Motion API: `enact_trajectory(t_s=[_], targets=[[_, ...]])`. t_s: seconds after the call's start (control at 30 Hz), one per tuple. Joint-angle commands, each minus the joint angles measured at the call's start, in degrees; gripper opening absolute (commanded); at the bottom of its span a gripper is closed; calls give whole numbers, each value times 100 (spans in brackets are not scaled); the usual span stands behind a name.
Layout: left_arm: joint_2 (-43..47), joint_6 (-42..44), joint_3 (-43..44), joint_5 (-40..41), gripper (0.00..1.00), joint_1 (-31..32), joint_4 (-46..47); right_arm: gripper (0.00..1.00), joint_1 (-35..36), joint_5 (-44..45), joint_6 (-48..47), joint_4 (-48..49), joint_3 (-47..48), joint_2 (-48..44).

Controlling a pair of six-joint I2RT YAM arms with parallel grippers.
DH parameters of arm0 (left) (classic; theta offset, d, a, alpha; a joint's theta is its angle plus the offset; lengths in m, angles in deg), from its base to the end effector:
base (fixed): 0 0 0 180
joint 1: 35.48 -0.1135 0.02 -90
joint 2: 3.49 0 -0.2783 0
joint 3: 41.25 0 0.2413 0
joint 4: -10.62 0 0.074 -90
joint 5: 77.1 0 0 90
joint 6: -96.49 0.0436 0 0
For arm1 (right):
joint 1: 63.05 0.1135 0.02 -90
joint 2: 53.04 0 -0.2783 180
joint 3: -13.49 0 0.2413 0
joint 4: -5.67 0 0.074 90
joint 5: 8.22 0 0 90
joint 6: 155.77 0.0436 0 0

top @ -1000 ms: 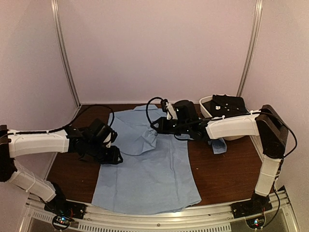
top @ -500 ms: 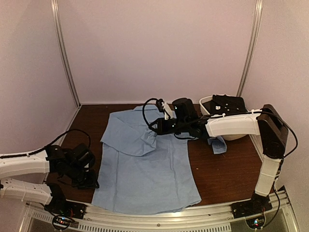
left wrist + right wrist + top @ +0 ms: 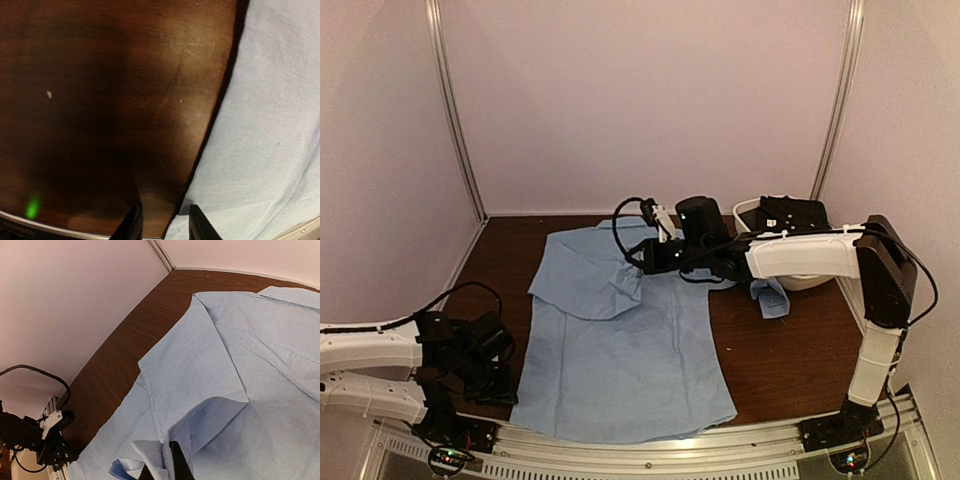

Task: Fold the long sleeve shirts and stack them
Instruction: Pick up the flattened shirt from the center of the board.

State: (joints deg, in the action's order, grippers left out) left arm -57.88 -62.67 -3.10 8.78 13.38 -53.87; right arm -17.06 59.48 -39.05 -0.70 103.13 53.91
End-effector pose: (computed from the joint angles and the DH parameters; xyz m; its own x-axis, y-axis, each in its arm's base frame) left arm 0.0691 -0.0838 0.1563 -0.9401 -0.3407 0.0090 -0.3369 0.9250 -0.1758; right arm 0.2912 0.3252 0.2620 -0.6570 -0.0814 -0.7495 -0.6846 0.4808 0.5479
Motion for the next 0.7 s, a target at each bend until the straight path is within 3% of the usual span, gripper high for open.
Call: enact_trajectory(t_s=[0.0,0.17,0.47,0.67], targets=[[1,-35,-249,-278,31,36,526,0,28,-61,-106,-115,258,-143],[-40,78,-311,-467,25,36,733,0,29,-31,-118,-192,355,-136],[33,190,-6,-303,1,31,382,0,32,237,-364,-603,985,14],[138,322,263,-173,0,36,245,0,19,503,-694,-932,1550,160]])
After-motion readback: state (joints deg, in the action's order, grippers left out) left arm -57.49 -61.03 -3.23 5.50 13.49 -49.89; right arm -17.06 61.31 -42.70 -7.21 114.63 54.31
